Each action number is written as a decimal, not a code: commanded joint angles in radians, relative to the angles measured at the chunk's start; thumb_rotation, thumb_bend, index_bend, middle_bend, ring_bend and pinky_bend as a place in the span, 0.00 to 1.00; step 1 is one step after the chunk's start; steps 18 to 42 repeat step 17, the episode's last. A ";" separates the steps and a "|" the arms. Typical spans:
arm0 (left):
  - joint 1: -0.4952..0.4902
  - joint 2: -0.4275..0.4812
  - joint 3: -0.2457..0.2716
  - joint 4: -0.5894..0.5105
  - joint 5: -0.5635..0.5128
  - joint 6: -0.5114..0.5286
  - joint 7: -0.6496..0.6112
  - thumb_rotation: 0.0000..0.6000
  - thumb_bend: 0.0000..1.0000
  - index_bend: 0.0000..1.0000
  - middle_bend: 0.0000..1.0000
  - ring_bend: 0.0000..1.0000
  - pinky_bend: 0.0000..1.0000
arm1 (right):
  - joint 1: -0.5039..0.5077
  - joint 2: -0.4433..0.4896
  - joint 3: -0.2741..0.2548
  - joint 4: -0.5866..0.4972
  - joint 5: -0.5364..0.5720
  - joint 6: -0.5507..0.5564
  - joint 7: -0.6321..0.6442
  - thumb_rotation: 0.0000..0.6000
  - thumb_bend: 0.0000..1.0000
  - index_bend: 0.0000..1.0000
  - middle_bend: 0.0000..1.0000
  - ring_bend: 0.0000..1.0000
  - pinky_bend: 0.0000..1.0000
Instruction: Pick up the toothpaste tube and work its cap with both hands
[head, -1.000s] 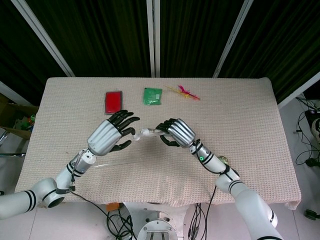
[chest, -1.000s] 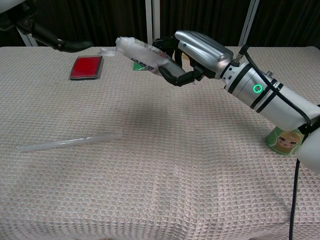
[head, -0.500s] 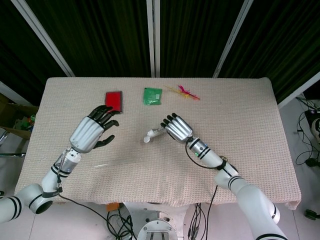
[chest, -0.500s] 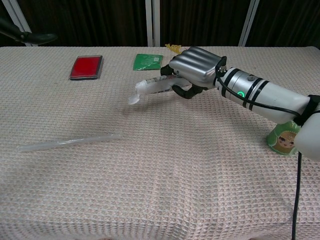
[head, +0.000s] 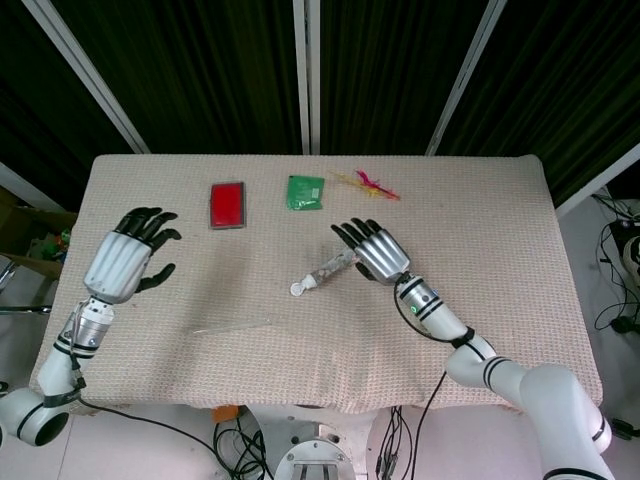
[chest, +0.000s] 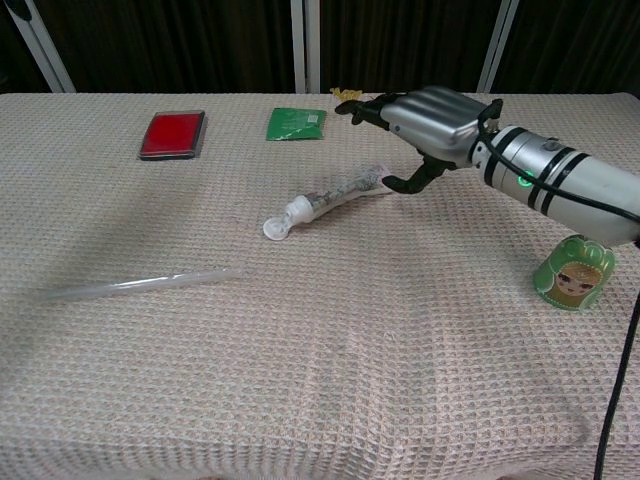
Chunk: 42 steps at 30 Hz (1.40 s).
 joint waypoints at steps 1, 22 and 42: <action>0.063 0.056 0.010 -0.011 -0.079 -0.010 -0.017 1.00 0.24 0.36 0.21 0.16 0.19 | -0.137 0.262 0.010 -0.318 0.052 0.111 -0.075 1.00 0.31 0.03 0.22 0.12 0.27; 0.334 0.096 0.066 -0.003 -0.170 0.154 -0.084 1.00 0.24 0.36 0.21 0.16 0.19 | -0.524 0.710 -0.095 -0.836 0.081 0.412 -0.109 1.00 0.35 0.06 0.22 0.11 0.26; 0.334 0.096 0.066 -0.003 -0.170 0.154 -0.084 1.00 0.24 0.36 0.21 0.16 0.19 | -0.524 0.710 -0.095 -0.836 0.081 0.412 -0.109 1.00 0.35 0.06 0.22 0.11 0.26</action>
